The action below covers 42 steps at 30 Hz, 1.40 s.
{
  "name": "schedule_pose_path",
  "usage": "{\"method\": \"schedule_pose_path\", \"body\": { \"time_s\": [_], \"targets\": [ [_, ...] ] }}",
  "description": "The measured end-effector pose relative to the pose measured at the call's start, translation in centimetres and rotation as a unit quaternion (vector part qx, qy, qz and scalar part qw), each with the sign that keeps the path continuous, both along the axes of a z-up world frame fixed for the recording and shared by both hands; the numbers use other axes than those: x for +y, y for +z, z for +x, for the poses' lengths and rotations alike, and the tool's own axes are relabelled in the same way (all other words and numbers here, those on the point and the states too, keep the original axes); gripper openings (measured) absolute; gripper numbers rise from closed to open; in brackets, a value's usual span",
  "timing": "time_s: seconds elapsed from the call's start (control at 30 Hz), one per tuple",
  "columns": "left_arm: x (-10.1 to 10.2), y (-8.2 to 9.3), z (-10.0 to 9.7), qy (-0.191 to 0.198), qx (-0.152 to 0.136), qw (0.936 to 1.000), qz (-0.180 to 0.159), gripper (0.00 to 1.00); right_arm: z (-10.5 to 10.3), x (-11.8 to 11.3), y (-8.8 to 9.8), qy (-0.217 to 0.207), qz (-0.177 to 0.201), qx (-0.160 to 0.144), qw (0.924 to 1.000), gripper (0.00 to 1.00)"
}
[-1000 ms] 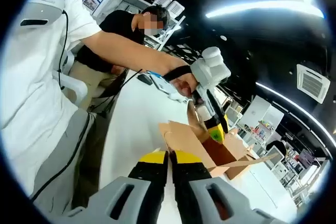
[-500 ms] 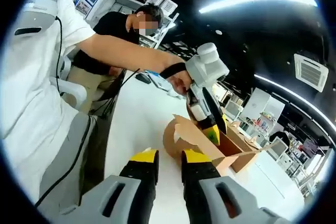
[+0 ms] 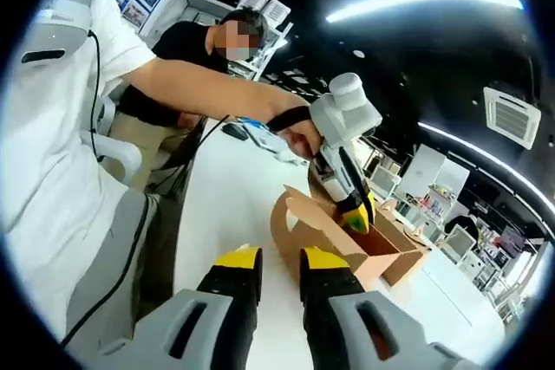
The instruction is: Pick up one paper box from the group, open the paper box, and remove the item inside
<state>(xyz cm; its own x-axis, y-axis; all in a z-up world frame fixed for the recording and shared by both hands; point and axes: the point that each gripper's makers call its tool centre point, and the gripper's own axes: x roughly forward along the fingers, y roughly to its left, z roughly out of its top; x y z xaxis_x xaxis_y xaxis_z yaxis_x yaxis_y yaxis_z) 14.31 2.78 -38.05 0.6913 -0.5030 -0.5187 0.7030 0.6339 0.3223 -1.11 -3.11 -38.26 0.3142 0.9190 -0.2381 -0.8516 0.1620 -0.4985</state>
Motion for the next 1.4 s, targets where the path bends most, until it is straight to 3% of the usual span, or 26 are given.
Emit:
{"method": "schedule_pose_path", "body": {
  "time_s": [0.4, 0.8, 1.03, 1.23, 1.4],
  "targets": [
    [0.9, 0.2, -0.8, -0.037, -0.003, 0.9982, 0.046, 0.1, -1.0, -0.4, 1.7, 0.002, 0.012, -0.006, 0.9999, 0.2],
    [1.5, 0.2, -1.6, -0.067, -0.001, 0.9942, 0.083, 0.11, -1.2, -1.0, 2.8, -0.014, 0.008, -0.02, 0.9997, 0.23],
    [1.3, 1.4, -2.0, -0.051, 0.004, 0.998, 0.037, 0.26, -1.0, -1.1, 3.0, -0.022, -0.003, -0.021, 0.9995, 0.23],
    [1.9, 3.3, -2.7, -0.035, 0.001, 0.9994, -0.007, 0.37, 0.4, -1.8, 3.8, -0.07, 0.028, 0.042, 0.9963, 0.23],
    [2.3, 5.5, -4.2, -0.03, -0.012, 0.9971, -0.069, 0.38, 1.3, -2.6, 5.2, -0.093, 0.06, 0.08, 0.9906, 0.23]
  ]
}}
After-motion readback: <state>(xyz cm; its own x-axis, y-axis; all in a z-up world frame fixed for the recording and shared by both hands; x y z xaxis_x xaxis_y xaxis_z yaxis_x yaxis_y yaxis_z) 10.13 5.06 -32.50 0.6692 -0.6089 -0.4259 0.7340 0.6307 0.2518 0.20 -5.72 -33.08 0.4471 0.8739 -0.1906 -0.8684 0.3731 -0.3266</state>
